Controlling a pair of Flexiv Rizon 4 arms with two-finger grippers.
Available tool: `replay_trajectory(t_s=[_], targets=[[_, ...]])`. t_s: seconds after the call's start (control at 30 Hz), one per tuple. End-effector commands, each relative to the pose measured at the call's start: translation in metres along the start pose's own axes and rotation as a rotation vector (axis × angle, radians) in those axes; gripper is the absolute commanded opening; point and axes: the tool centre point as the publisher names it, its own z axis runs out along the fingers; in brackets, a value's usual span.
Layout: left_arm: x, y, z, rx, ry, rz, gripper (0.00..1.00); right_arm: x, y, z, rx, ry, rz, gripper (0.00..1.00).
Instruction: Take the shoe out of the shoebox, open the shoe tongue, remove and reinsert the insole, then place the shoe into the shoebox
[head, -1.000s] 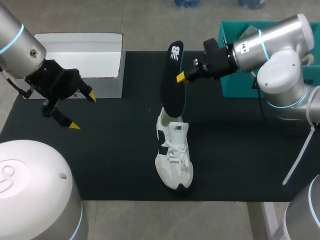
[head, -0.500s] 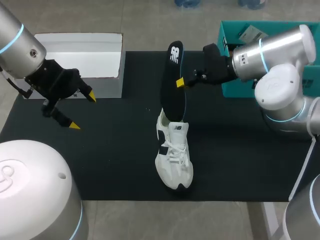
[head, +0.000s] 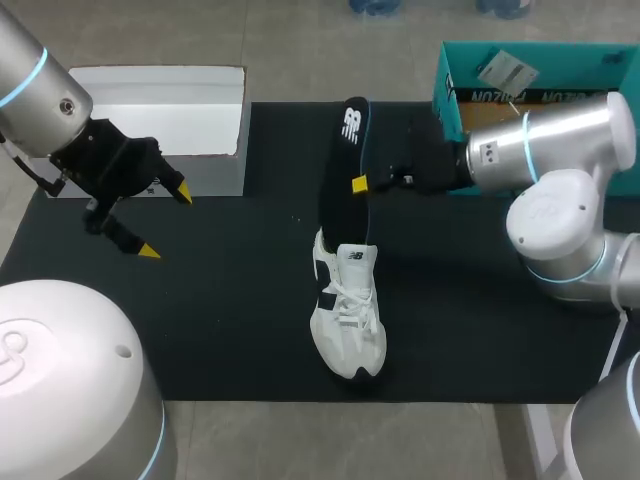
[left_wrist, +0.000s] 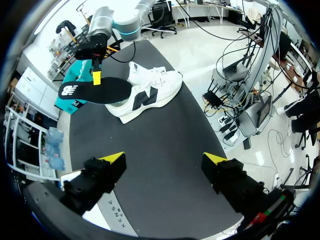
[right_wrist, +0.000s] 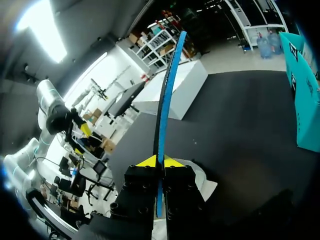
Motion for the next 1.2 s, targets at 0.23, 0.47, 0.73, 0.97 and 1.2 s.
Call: replay_trajectory(t_s=[0.23,0.47,0.73,0.97,1.2], targets=[[0.0,0.0,0.0,-0.002,0.001,0.0,1.0,-0.002,-0.018,0.017,-0.013,-0.006,0.001,0.0],[0.0,0.0,0.0,-0.002,0.001,0.0,1.0,0.0,-0.034,0.011,-0.02,-0.029,0.022,0.0],[0.0,0.0,0.0,-0.002,0.001,0.0,1.0,0.008,-0.055,0.012,0.004,-0.049,0.028,0.0],[0.0,0.0,0.0,-0.002,0.001,0.0,1.0,0.012,-0.076,0.022,0.028,-0.041,0.052,0.0],[0.0,0.0,0.0,-0.002,0.001,0.0,1.0,0.013,-0.09,0.032,0.037,-0.033,0.088,0.0]])
